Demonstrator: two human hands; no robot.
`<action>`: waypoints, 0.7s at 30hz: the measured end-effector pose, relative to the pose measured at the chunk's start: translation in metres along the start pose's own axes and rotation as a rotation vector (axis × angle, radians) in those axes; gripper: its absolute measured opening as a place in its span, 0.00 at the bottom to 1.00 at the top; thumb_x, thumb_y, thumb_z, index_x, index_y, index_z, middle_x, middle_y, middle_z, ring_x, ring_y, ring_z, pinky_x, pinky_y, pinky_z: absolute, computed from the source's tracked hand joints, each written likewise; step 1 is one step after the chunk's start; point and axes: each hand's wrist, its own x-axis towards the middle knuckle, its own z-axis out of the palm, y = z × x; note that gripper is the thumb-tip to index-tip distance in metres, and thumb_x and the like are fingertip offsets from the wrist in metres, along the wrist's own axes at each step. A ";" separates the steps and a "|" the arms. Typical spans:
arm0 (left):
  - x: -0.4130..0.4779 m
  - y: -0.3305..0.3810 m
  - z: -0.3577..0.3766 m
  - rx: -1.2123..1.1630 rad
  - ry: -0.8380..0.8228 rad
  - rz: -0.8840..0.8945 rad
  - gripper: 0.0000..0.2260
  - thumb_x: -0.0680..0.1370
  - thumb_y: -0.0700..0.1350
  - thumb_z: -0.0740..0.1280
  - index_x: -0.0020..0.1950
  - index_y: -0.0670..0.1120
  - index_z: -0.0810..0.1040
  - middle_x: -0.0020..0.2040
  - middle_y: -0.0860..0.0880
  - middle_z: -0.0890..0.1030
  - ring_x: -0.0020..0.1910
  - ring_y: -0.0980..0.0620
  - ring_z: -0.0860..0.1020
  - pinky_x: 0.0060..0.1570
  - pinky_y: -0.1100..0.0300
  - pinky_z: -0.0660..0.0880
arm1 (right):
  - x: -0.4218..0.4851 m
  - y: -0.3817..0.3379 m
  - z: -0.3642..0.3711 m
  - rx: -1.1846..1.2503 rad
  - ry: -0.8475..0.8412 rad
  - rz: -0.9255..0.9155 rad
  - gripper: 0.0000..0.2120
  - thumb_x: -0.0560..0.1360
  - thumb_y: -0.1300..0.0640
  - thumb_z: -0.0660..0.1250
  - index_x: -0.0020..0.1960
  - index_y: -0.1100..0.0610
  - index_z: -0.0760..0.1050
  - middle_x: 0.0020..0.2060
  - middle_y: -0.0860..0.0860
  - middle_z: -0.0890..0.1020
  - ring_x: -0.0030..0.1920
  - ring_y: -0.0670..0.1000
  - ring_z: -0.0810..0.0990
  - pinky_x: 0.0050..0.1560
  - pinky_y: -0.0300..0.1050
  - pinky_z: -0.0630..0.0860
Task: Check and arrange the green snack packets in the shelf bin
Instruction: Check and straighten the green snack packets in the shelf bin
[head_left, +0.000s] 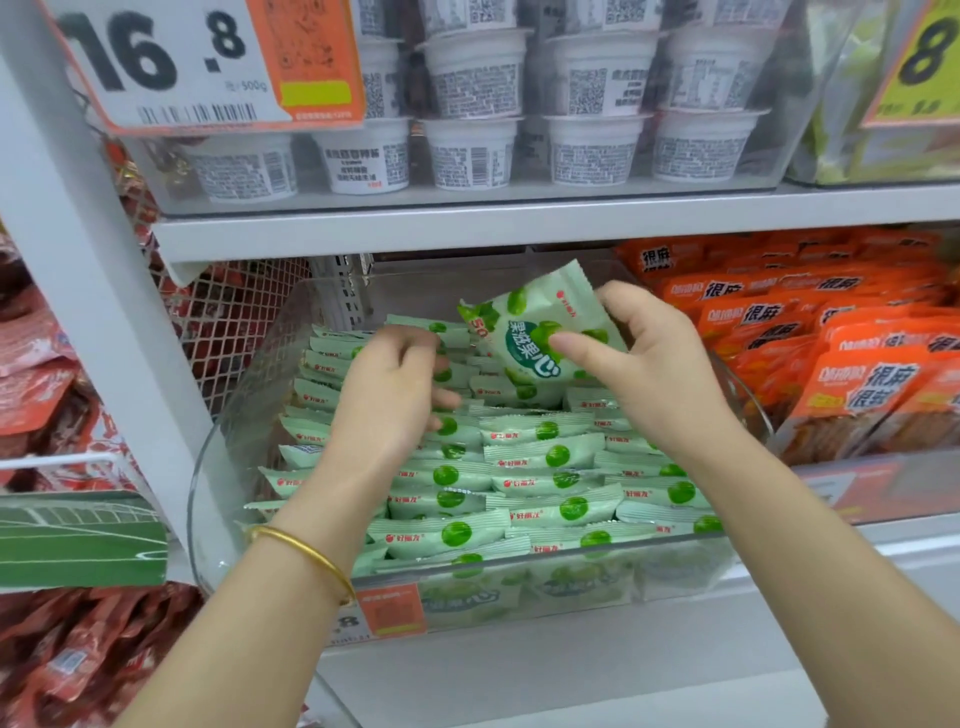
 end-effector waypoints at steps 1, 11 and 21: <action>0.001 -0.005 0.000 0.183 0.015 0.114 0.10 0.81 0.42 0.56 0.58 0.48 0.74 0.55 0.49 0.79 0.41 0.53 0.79 0.37 0.66 0.75 | -0.001 0.002 0.001 -0.031 0.004 -0.002 0.08 0.72 0.57 0.71 0.45 0.61 0.76 0.37 0.51 0.80 0.36 0.44 0.74 0.39 0.38 0.70; -0.004 -0.027 0.001 0.765 -0.168 0.322 0.14 0.79 0.49 0.62 0.64 0.52 0.76 0.63 0.51 0.77 0.62 0.47 0.73 0.62 0.48 0.70 | 0.002 0.013 0.007 -0.406 -0.073 -0.085 0.12 0.75 0.52 0.68 0.57 0.55 0.77 0.47 0.52 0.83 0.48 0.55 0.80 0.49 0.53 0.76; -0.007 -0.026 0.000 0.787 -0.163 0.312 0.15 0.78 0.48 0.63 0.65 0.52 0.74 0.63 0.50 0.77 0.62 0.47 0.73 0.62 0.50 0.70 | 0.020 -0.003 0.004 -0.723 -0.342 -0.183 0.11 0.77 0.53 0.64 0.59 0.52 0.77 0.46 0.52 0.82 0.52 0.58 0.79 0.45 0.47 0.74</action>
